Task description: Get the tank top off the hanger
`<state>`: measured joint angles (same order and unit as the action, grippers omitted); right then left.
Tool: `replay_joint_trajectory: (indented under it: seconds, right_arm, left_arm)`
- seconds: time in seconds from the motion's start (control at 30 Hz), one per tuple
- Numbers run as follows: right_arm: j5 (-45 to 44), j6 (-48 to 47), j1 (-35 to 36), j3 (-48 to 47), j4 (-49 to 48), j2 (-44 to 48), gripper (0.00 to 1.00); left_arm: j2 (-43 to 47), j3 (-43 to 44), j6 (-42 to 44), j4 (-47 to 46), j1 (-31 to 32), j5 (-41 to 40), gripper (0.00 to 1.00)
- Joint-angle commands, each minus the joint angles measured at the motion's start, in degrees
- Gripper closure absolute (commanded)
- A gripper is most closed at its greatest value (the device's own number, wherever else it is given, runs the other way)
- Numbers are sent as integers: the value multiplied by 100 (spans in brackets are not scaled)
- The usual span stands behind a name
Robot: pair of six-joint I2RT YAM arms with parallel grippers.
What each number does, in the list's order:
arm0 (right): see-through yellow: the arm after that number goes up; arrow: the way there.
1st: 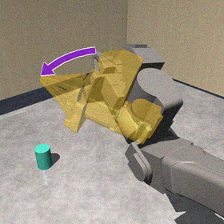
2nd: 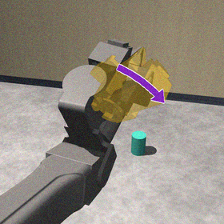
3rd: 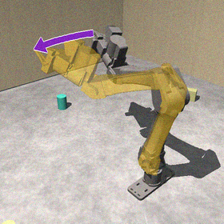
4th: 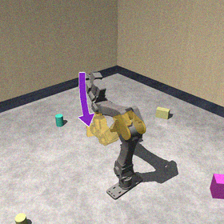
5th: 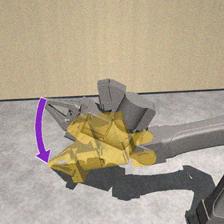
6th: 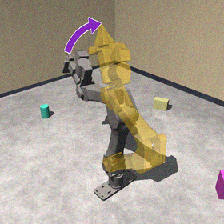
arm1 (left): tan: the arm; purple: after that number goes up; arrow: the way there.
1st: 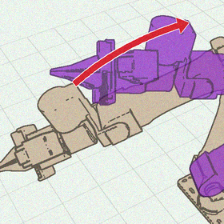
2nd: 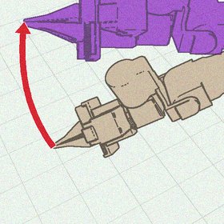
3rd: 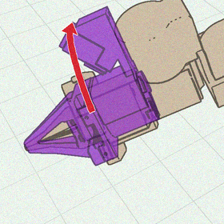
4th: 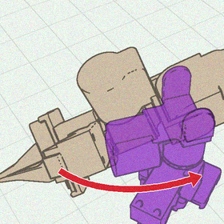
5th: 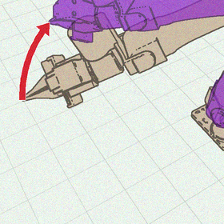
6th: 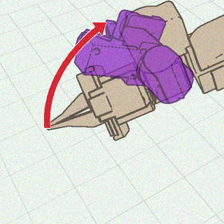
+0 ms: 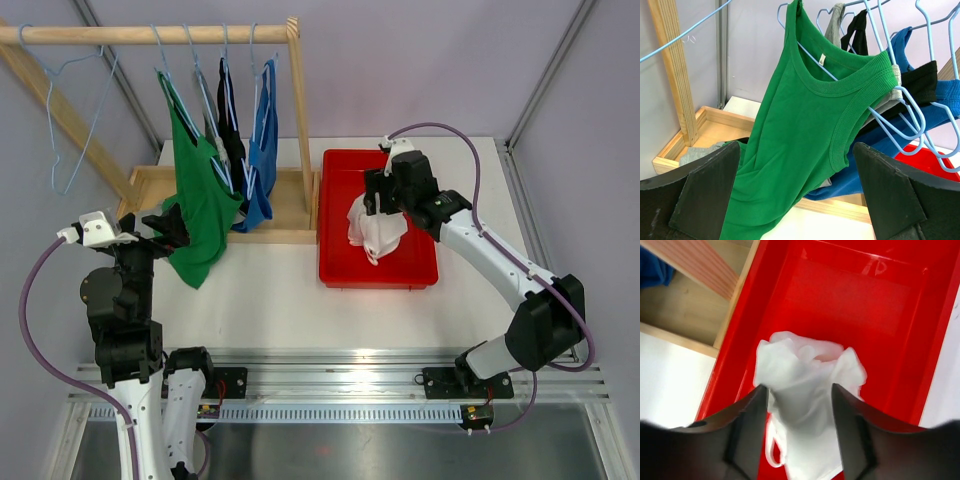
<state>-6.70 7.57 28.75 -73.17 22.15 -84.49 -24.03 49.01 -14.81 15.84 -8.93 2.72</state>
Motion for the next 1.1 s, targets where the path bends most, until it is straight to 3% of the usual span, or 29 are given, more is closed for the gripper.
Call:
replay_joint_trajectory:
  seconds: [0.0,0.53,0.7,0.9,1.07]
  right_arm:
    - [-173,-19,-45,-110,-176,-6,1]
    - [-218,130,-45,179,-159,230,1]
    - [-69,306,-45,496,-106,459,1]
    - [160,473,-45,1041,-316,863,0]
    - [195,552,-37,1383,-457,1083,0]
  left_arm:
    - [48,-50,75,-221,23,-79,1]
    - [39,-24,-30,-256,23,70,1]
    - [-110,73,-189,-502,23,982,1]
    - [-742,758,-470,-678,14,1844,1]
    - [-1515,1661,-663,-757,23,2021,1]
